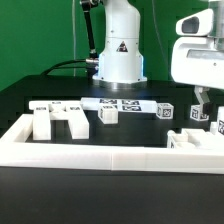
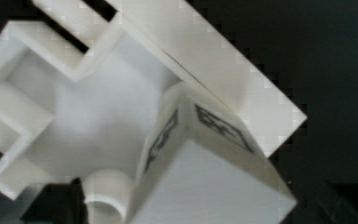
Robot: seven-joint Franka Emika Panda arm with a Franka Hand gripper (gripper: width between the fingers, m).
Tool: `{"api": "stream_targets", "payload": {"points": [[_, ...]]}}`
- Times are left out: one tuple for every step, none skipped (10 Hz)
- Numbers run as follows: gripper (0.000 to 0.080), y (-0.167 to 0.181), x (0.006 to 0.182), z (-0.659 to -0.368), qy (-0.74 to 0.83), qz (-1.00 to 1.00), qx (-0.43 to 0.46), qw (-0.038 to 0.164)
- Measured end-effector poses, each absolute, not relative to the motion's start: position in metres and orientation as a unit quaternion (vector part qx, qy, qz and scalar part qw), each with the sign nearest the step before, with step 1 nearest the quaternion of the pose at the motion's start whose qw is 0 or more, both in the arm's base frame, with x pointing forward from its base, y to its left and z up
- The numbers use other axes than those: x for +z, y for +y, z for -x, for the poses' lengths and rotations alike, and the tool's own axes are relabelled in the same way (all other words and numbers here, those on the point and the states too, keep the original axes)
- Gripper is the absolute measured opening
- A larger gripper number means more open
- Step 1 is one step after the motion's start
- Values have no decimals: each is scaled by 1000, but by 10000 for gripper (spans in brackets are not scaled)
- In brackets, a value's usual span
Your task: Assemble chair
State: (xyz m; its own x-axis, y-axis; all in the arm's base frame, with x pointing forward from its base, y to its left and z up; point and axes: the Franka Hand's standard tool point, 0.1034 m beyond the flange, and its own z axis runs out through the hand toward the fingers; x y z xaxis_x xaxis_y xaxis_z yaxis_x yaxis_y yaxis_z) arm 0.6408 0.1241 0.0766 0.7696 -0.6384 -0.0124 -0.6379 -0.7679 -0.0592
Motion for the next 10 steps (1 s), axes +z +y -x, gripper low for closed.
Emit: {"api": "stream_targets", "payload": {"points": [[649,124,77,-641,292,956,-6,30],[649,125,78,-643,249,968,-11,31],[649,126,77,-643,232,972,-15,31],[649,126,76,-642,189,981,-17,29],[649,126,76,-642,160,986,-18,29],[649,126,77,-643,131,991,-19,29],[649,126,77,-643,100,994,-20,28],[649,126,77,-643,70,997,-21,27],[649,126,77,-643,66,997,-21,27],[537,126,77,-643,67,997,-21,27]]}}
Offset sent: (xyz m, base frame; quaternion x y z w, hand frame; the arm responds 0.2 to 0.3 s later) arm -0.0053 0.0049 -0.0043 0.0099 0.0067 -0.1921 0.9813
